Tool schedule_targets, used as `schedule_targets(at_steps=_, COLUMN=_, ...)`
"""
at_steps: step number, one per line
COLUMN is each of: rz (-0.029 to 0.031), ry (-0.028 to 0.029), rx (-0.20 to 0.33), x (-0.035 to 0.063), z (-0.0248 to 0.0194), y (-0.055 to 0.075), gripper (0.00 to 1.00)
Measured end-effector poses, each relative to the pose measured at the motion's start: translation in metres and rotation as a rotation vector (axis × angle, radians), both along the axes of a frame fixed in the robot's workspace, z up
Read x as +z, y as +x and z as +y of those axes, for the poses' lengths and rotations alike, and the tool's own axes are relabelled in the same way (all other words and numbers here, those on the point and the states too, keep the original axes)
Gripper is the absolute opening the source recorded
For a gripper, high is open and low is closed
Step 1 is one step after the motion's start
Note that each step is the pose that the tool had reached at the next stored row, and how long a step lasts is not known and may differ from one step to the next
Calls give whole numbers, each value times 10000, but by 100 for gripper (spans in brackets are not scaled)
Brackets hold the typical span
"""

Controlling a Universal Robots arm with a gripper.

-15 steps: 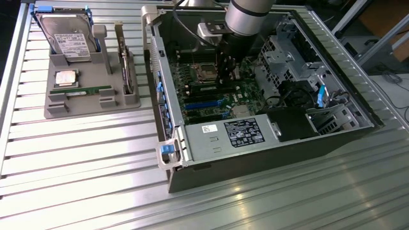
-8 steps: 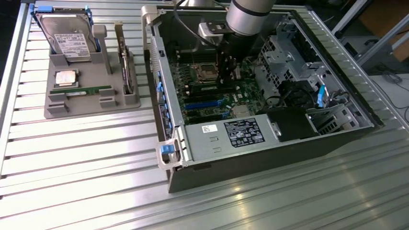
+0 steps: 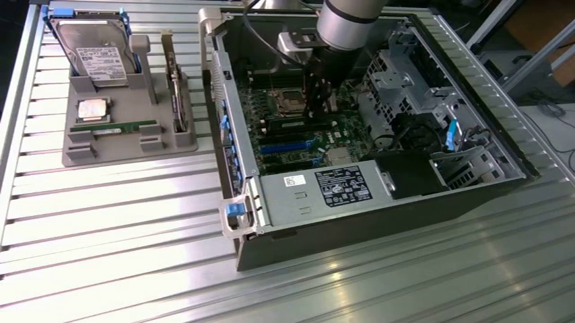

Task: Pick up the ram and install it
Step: 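Insert the ram into the slot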

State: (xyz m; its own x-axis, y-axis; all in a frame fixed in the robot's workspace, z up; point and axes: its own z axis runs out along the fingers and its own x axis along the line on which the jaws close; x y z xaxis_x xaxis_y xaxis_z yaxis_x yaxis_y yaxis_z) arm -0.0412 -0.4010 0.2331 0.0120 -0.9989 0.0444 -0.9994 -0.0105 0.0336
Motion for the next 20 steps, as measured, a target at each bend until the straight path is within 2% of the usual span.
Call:
schedule_targets(at_steps=9, rz=1, ry=0, rx=-2, x=-4, z=-7, y=-9, gripper=14)
schedule_targets(at_steps=13, rz=2, ry=-1, rx=-11, x=-10, z=-28, y=-9, gripper=14)
schedule_targets(at_steps=16, rz=1, ry=0, rx=36, x=-11, z=4, y=-9, gripper=14)
schedule_targets(at_steps=18, rz=0, ry=0, rx=36, x=-13, z=-11, y=-10, gripper=14)
schedule_targets(at_steps=19, rz=1, ry=1, rx=37, x=-13, z=-36, y=-10, gripper=14)
schedule_targets(at_steps=20, rz=1, ry=0, rx=36, x=-13, z=-37, y=-10, gripper=14)
